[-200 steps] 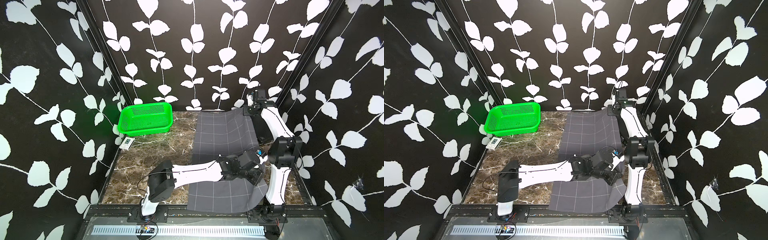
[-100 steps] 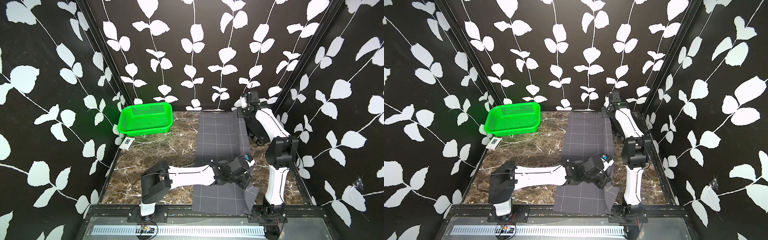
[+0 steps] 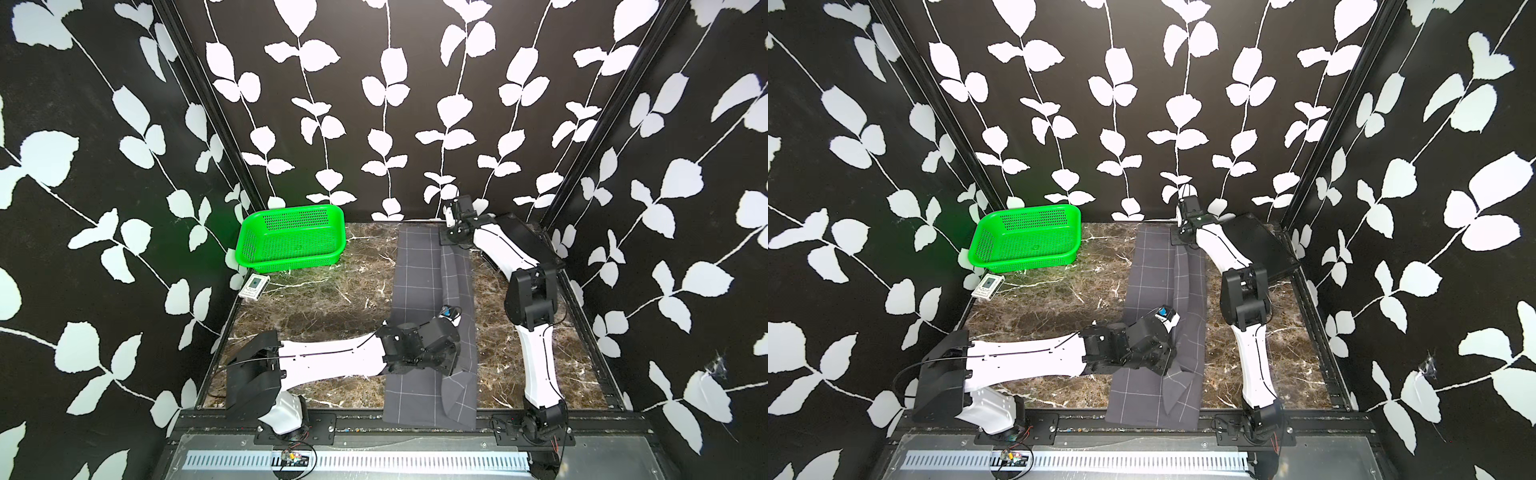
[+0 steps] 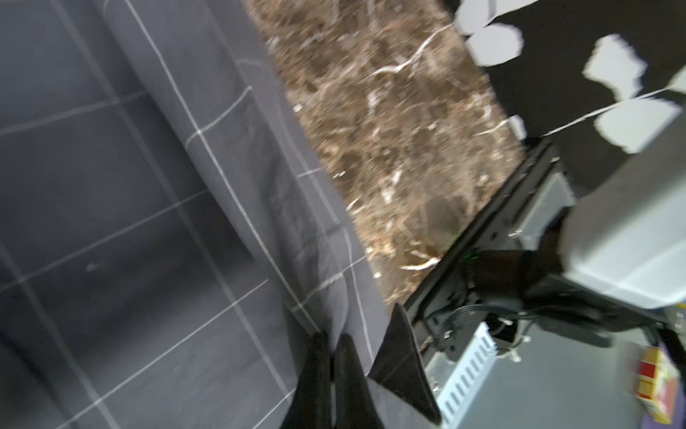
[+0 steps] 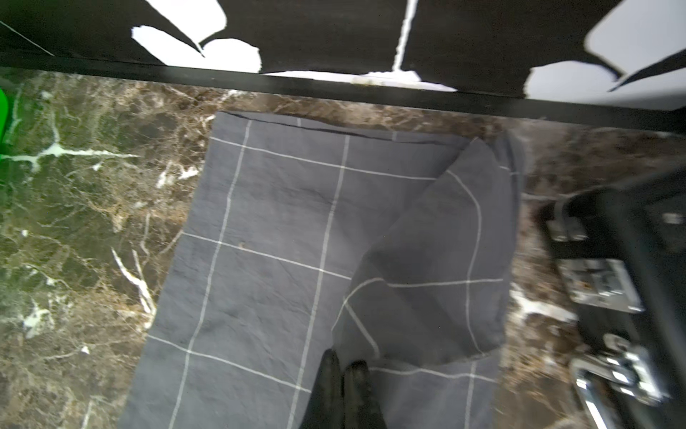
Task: Roll up the pillowcase
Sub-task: Fold the pillowcase.
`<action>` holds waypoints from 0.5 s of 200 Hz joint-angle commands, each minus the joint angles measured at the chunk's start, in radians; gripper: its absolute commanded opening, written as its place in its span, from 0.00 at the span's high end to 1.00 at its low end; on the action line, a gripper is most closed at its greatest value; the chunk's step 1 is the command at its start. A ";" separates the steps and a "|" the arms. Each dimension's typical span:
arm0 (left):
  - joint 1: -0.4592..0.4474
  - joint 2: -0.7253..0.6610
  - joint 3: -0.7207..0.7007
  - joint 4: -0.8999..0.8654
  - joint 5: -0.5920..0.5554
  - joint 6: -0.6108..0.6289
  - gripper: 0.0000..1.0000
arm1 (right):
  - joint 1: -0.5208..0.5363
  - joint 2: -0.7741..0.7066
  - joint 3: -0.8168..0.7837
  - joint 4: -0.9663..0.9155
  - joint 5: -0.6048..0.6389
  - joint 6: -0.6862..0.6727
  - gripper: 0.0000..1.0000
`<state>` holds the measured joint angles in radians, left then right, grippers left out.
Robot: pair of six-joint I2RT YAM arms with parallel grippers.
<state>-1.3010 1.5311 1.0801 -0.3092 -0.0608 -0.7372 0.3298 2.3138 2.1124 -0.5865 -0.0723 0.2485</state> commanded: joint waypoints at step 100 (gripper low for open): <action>0.026 -0.043 -0.078 -0.216 -0.127 -0.077 1.00 | 0.065 0.102 0.021 0.223 -0.009 0.135 1.00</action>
<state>-1.2808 1.5303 1.0241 -0.4538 -0.1520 -0.7933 0.3866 2.3722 2.1124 -0.4374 -0.0757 0.3504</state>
